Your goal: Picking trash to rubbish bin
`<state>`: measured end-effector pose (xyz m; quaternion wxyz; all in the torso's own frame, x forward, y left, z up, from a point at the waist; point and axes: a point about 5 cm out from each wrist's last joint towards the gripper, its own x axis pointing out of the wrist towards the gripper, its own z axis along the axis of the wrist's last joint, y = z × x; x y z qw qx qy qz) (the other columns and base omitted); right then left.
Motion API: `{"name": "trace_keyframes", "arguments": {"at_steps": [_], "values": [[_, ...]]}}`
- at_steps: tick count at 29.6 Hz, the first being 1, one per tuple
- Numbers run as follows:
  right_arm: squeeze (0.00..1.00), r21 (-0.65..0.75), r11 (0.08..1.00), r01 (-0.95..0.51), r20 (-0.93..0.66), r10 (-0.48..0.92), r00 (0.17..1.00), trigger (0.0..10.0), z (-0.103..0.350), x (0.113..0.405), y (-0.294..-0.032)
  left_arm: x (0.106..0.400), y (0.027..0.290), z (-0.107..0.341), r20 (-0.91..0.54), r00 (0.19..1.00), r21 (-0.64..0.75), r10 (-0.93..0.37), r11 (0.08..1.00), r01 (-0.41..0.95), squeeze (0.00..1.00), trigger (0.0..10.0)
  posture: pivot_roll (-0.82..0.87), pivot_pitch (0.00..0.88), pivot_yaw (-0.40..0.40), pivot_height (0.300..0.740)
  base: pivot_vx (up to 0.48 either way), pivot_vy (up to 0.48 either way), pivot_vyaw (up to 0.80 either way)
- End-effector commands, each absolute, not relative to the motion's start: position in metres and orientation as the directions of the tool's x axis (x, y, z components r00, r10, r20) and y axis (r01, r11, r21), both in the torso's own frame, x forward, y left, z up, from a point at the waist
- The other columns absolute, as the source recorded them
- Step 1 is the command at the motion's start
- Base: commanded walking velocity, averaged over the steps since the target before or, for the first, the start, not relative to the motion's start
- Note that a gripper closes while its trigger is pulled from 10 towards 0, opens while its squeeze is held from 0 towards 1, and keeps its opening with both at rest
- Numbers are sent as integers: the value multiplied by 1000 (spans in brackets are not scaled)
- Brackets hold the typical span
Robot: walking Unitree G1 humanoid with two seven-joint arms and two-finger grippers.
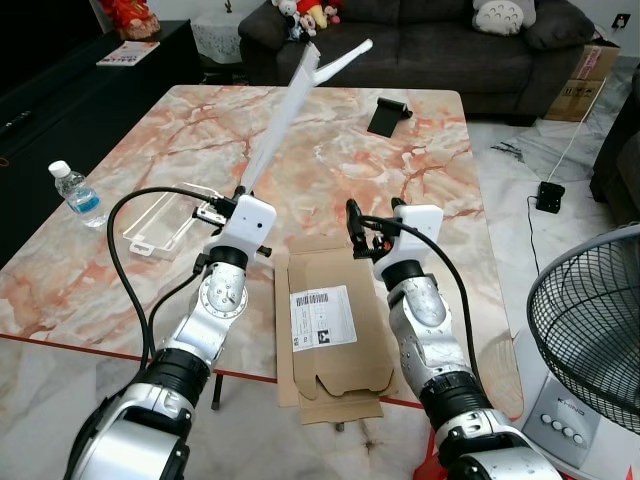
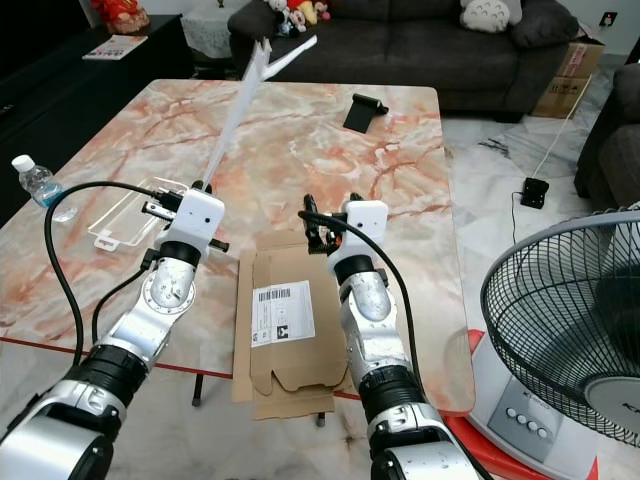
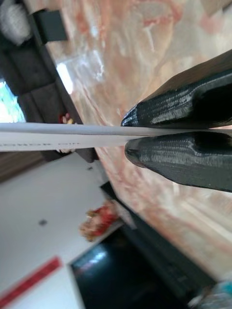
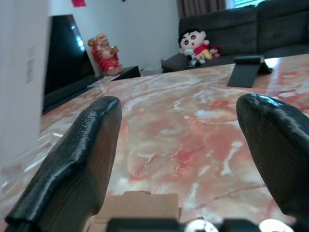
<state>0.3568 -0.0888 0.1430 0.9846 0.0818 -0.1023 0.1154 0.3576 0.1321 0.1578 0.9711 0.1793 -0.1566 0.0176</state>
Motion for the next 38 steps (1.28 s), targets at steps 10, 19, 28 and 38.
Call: {"name": "trace_keyframes", "arguments": {"at_steps": [10, 19, 28, 38], "values": [[0, 165, 967, -195, 273, 145, 951, 10000, 152, 360, -94, 348, 140, 163, 361, 933, 258, -18, 963, -81, 0, 10000, -17, 0, 85, 740, 0, 0, 0], [0, 163, 962, -217, 278, 166, 946, 10000, 151, 358, -89, 348, 139, 169, 386, 922, 237, -22, 968, -76, 0, 10000, -23, 0, 87, 740, 0, 0, 0], [0, 161, 963, -218, 275, 169, 947, 10000, 148, 358, -89, 348, 137, 169, 384, 923, 238, -36, 969, -61, 0, 10000, -24, 0, 91, 740, -31, 0, 0], [0, 162, 961, -226, 268, 177, 947, 10000, 146, 357, -87, 348, 136, 169, 382, 923, 243, -48, 969, -50, 0, 10000, -22, 0, 94, 740, -289, 0, 0]]}}
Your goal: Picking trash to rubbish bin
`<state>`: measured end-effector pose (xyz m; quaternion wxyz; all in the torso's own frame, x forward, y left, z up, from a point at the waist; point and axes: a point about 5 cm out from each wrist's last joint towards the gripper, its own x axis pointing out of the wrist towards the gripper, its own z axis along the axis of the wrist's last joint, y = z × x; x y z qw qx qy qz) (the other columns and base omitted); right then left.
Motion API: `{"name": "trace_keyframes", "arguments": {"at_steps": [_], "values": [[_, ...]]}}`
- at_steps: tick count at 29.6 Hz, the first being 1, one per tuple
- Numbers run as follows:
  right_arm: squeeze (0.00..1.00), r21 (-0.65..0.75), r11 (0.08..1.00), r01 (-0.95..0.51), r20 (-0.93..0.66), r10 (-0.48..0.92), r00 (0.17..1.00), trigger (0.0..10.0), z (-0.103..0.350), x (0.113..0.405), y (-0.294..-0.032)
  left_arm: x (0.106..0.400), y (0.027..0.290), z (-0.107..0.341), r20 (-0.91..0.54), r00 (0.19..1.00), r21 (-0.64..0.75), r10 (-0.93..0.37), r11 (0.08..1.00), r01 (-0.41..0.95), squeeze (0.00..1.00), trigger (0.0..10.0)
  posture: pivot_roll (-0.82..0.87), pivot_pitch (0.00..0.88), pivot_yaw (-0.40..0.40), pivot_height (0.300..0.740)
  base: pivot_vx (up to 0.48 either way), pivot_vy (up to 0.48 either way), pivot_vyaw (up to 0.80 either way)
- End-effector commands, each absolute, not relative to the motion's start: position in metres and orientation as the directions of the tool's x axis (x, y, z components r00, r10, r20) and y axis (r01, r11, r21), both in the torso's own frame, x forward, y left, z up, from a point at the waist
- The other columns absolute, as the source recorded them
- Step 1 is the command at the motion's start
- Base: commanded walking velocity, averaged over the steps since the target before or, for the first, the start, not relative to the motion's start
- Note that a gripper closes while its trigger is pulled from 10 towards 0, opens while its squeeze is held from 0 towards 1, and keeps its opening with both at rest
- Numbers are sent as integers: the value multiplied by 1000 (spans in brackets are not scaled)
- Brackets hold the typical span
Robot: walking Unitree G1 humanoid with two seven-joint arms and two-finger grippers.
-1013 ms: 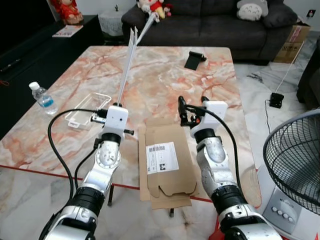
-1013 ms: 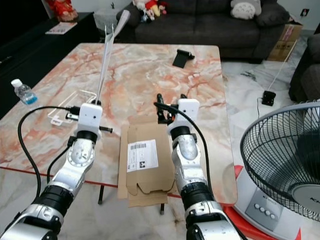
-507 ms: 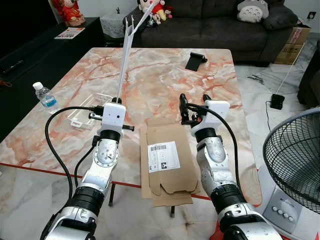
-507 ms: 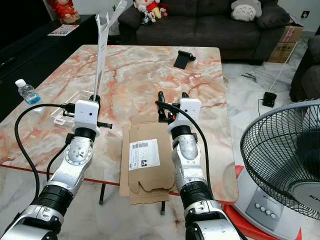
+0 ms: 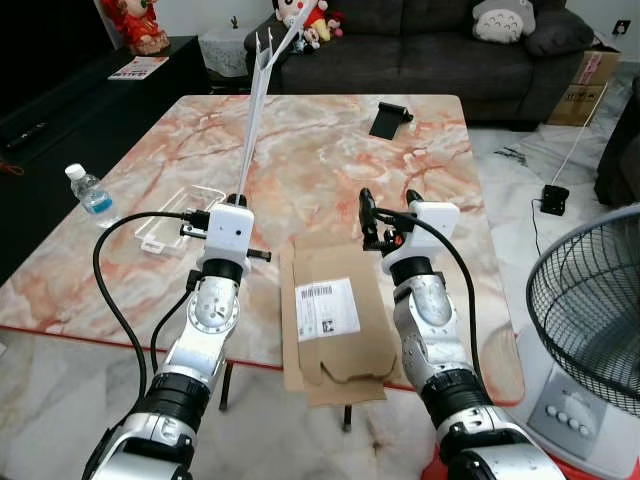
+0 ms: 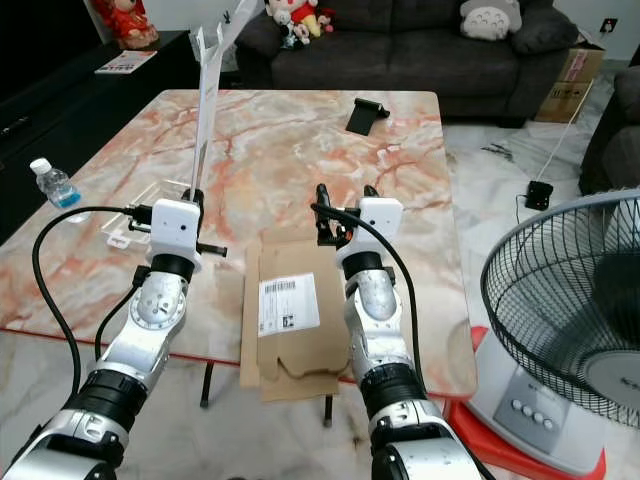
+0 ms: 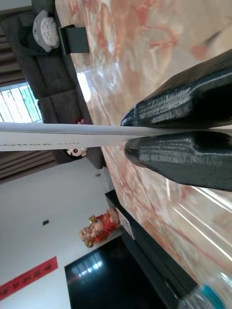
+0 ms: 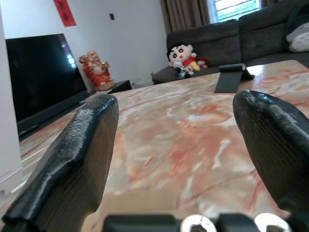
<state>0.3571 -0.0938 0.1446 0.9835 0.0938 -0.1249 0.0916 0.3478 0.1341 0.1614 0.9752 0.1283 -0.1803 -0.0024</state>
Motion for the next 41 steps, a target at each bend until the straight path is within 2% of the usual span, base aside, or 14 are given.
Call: {"name": "trace_keyframes", "arguments": {"at_steps": [1, 41], "values": [[0, 162, 961, -226, 268, 178, 947, 10000, 146, 357, -87, 348, 136, 169, 382, 923, 243, -49, 969, -49, 0, 10000, -22, 0, 94, 740, -292, 0, 0], [0, 158, 961, -227, 226, 188, 956, 10000, 135, 356, -89, 349, 143, 164, 346, 938, 252, -30, 966, -62, 0, 10000, -21, 0, 76, 740, -288, 0, 0]]}}
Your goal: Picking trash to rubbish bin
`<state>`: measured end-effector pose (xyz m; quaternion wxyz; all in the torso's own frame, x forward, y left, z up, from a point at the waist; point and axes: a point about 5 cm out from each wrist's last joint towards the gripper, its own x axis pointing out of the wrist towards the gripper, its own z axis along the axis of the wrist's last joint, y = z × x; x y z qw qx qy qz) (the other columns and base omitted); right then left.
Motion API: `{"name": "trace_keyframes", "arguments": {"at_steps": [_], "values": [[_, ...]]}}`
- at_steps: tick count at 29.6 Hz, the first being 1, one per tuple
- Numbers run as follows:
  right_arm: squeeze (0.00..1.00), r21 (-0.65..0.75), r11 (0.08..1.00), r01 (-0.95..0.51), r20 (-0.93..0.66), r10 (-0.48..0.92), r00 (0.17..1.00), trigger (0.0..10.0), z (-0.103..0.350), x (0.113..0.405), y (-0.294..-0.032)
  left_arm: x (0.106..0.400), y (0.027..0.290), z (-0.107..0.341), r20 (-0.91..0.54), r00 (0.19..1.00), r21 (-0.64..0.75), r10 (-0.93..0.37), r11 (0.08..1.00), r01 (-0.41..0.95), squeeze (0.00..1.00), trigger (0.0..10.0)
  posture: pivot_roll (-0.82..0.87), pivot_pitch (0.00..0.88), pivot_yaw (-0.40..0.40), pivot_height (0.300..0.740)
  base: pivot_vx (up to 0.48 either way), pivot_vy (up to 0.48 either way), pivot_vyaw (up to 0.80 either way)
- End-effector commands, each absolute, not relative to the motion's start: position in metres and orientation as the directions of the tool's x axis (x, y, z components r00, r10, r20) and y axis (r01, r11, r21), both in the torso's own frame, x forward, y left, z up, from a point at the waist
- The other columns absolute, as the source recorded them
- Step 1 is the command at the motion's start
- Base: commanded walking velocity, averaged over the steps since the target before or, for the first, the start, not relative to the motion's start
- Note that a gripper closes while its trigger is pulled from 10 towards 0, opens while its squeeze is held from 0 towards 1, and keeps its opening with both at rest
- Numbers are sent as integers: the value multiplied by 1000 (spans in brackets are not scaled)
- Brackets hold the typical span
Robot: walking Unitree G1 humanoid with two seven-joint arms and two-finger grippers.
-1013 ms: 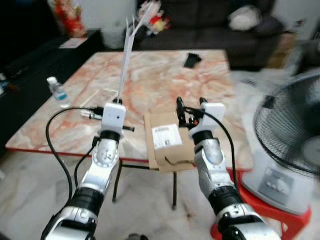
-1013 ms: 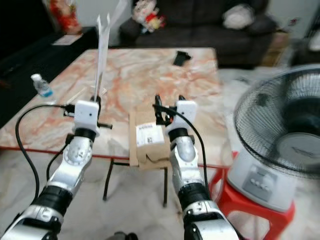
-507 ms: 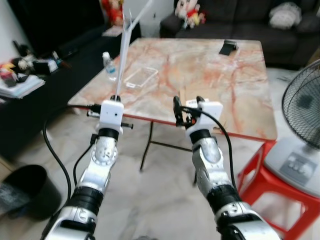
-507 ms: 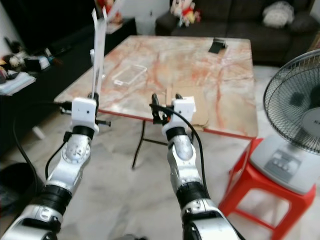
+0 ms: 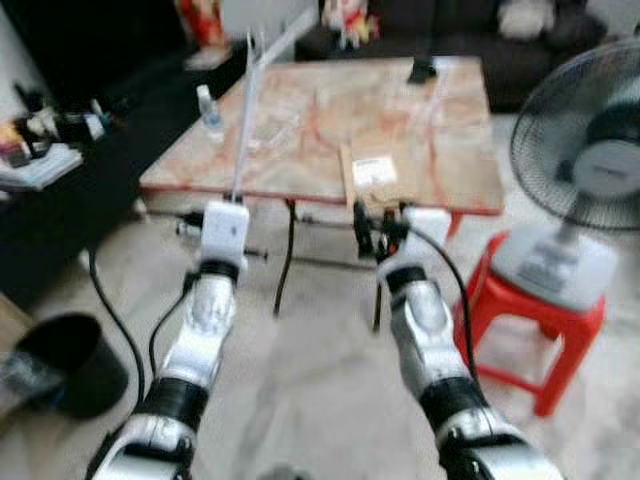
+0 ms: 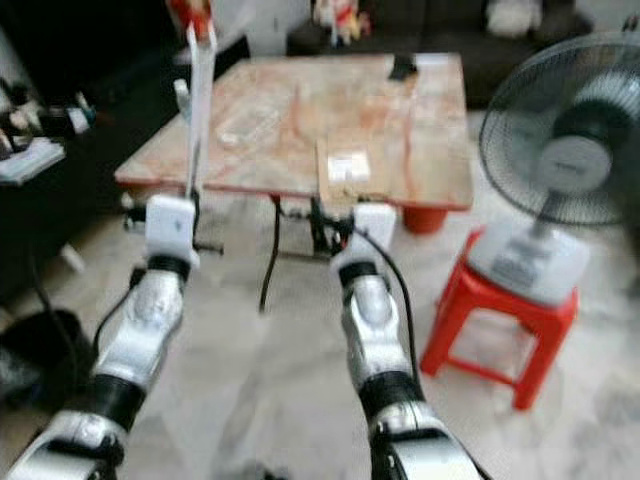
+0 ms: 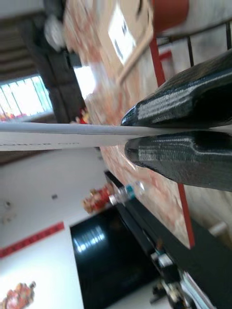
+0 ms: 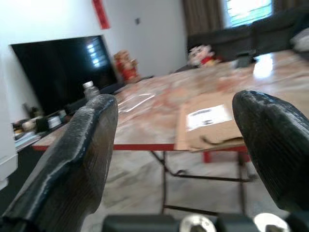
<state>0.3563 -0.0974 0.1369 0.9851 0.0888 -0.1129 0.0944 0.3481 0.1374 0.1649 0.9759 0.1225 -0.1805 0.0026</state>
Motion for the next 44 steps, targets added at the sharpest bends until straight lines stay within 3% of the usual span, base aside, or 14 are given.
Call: {"name": "trace_keyframes", "arguments": {"at_steps": [1, 9, 13, 19, 24, 27, 36, 44], "values": [[0, 158, 961, -226, 221, 189, 957, 10000, 134, 355, -90, 349, 145, 162, 340, 940, 253, -28, 965, -63, 0, 10000, -21, 0, 75, 740, -285, 0, 0], [0, 149, 966, -211, 88, 200, 976, 10000, 103, 348, -95, 349, 157, 126, 149, 989, 219, -8, 975, -25, 0, 10000, -22, 0, 75, 740, -69, 0, 0], [0, 130, 973, -193, -84, 205, 975, 10000, 65, 335, -104, 341, 177, 100, 43, 998, 154, 54, 986, -60, 0, 10000, -28, 0, 73, 740, 0, 0, 0], [0, 98, 978, -184, -306, 206, 930, 10000, 16, 305, -118, 323, 198, 78, -21, 998, 36, 57, 998, -56, 0, 10000, -13, 6, 54, 740, 0, 0, 0], [0, 85, 983, -162, -402, 182, 897, 10000, -4, 290, -127, 310, 207, 63, -55, 996, 34, 71, 997, -69, 0, 10000, -11, 12, 42, 740, 0, 0, 0], [0, 78, 986, -149, -468, 168, 868, 10000, -17, 278, -132, 289, 217, 46, -83, 993, -33, 81, 996, -84, 0, 10000, -21, 21, 32, 740, 0, 0, 0], [0, 61, 987, -149, -569, 157, 807, 10000, -35, 259, -139, 237, 240, -10, -323, 929, 20, 183, 982, -187, 0, 10000, -19, 26, 9, 740, 0, 0, 0], [0, 58, 990, -125, -638, 134, 758, 10000, -48, 245, -143, 218, 243, -35, -471, 849, 97, 240, 971, -220, 0, 10000, -1, 26, 12, 740, 0, 0, 0]]}}
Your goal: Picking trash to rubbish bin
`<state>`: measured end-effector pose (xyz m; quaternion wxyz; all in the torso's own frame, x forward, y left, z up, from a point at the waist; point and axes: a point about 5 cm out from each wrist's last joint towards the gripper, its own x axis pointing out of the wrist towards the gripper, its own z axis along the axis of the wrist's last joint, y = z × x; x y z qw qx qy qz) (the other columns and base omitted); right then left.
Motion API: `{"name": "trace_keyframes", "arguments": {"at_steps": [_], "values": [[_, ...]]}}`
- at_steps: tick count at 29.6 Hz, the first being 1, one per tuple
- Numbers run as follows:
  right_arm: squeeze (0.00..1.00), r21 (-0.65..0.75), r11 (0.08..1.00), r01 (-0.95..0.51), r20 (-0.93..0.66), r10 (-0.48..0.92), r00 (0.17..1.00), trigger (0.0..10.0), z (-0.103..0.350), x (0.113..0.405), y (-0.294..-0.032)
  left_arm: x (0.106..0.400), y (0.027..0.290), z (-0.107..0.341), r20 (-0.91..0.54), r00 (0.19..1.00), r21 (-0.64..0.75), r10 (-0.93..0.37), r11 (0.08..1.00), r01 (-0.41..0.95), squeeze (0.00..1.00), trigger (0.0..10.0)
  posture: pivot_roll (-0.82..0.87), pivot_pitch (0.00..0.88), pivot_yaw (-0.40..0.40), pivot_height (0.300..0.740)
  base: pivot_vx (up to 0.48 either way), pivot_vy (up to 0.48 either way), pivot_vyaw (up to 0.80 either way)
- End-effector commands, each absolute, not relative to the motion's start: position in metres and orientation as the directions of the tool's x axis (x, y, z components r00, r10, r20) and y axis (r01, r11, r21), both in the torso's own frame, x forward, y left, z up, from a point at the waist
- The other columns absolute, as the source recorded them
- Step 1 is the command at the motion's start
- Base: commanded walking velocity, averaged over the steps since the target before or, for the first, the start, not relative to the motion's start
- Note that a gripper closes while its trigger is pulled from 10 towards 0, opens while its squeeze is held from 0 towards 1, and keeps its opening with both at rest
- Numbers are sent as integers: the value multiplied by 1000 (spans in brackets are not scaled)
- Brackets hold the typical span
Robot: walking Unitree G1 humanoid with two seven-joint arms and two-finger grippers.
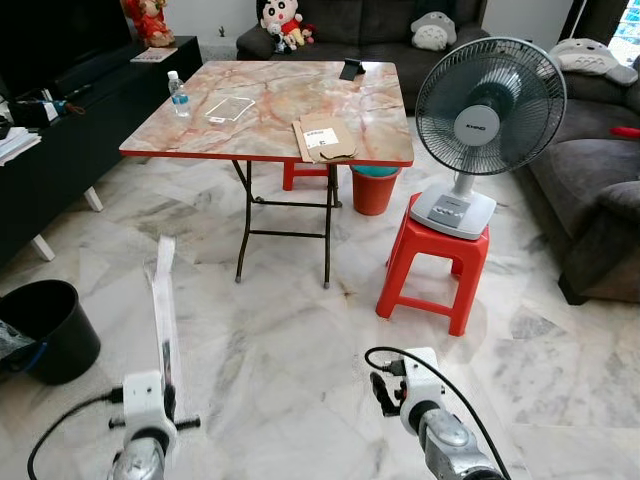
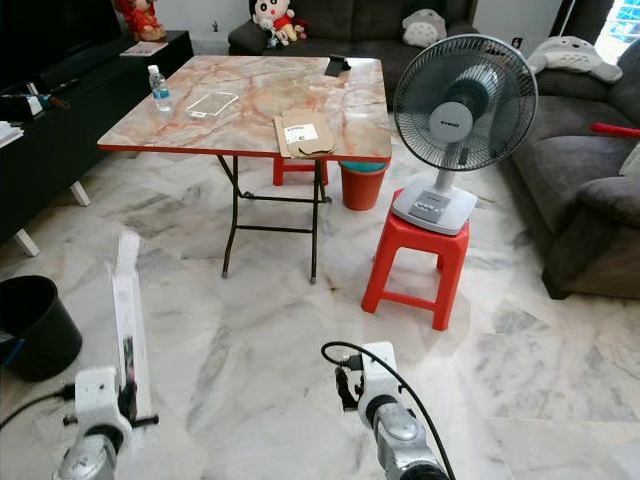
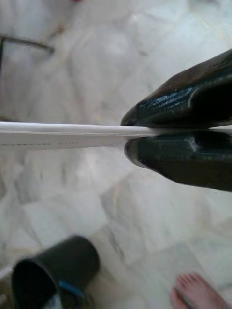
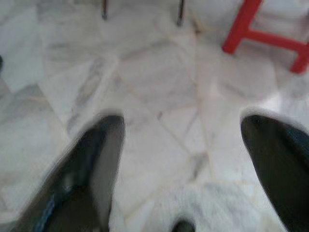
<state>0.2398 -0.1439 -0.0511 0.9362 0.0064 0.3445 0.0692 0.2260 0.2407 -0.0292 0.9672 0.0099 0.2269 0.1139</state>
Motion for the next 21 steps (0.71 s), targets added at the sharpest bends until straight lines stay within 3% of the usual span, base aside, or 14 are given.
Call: {"name": "trace_keyframes", "arguments": {"at_steps": [1, 5, 12, 21], "values": [[0, 67, 991, -119, -645, 134, 752, 10000, -50, 242, -143, 218, 243, -38, -494, 838, 97, 233, 972, -213, 0, 10000, 4, 28, 10, 740, 0, 0, 0], [0, 58, 990, -129, -690, 133, 712, 10000, -59, 230, -145, 201, 245, -56, -631, 733, 148, 255, 967, -209, 0, 10000, 16, 23, -2, 740, 0, 0, 0], [0, 44, 990, -135, -719, 125, 683, 10000, -66, 219, -148, 187, 241, -68, -708, 663, 171, 242, 970, -172, 0, 10000, 10, 28, -9, 740, 0, 0, 0], [0, 22, 993, -116, -777, 90, 623, 10000, -79, 197, -158, 181, 235, -73, -730, 631, 190, 263, 965, -183, 0, 10000, -3, 34, -12, 740, 0, 0, 800]]}}
